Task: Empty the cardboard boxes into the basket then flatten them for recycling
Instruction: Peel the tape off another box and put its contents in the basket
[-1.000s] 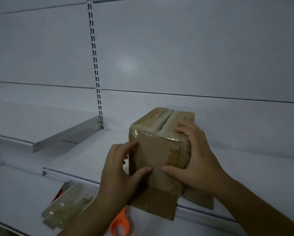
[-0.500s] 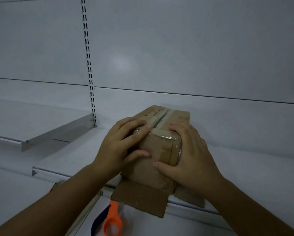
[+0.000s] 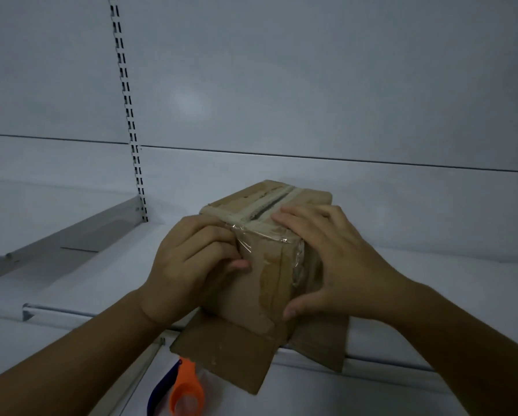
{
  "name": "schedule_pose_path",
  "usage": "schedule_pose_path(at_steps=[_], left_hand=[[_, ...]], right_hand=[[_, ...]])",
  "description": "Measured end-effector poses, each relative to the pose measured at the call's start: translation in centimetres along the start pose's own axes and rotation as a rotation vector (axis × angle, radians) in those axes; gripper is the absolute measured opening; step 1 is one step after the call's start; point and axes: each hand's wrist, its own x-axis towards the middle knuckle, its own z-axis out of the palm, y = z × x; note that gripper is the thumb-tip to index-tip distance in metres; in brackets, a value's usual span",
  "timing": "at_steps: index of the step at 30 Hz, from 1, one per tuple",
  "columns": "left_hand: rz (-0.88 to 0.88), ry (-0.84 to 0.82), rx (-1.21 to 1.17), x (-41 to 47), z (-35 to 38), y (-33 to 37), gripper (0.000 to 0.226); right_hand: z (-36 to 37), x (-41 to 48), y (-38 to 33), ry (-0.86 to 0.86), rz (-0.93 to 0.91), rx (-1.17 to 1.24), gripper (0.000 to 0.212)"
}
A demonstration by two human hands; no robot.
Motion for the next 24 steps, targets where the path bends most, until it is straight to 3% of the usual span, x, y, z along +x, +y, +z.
schedule_pose_path(at_steps=[3, 7, 10, 13, 18, 24], left_hand=[[-0.230, 0.045, -0.092, 1.8, -1.1, 0.0, 0.019], [-0.557, 0.175, -0.289, 4.4, -2.1, 0.2, 0.011], [-0.750, 0.230, -0.424, 5.7, -1.7, -0.3, 0.019], [-0.929, 0.215, -0.522, 6.4, -1.1, -0.9, 0.021], [-0.957, 0.198, -0.434, 5.7, -1.1, -1.6, 0.017], [-1.096, 0.269, -0.362, 3.7, -2.5, -1.6, 0.024]], right_hand=[[-0.2, 0.2, -0.2, -0.008, 0.001, -0.044, 0.111], [0.7, 0.4, -1.1, 0.098, 0.021, -0.122, 0.104], [1.0, 0.8, -2.4, 0.175, 0.024, -0.207, 0.098], [0.0, 2.0, -3.0, 0.093, -0.006, -0.239, 0.094], [-3.1, 5.3, -1.6, -0.126, -0.102, -0.134, 0.086], [-1.4, 7.8, -1.5, -0.212, -0.060, 0.019, 0.094]])
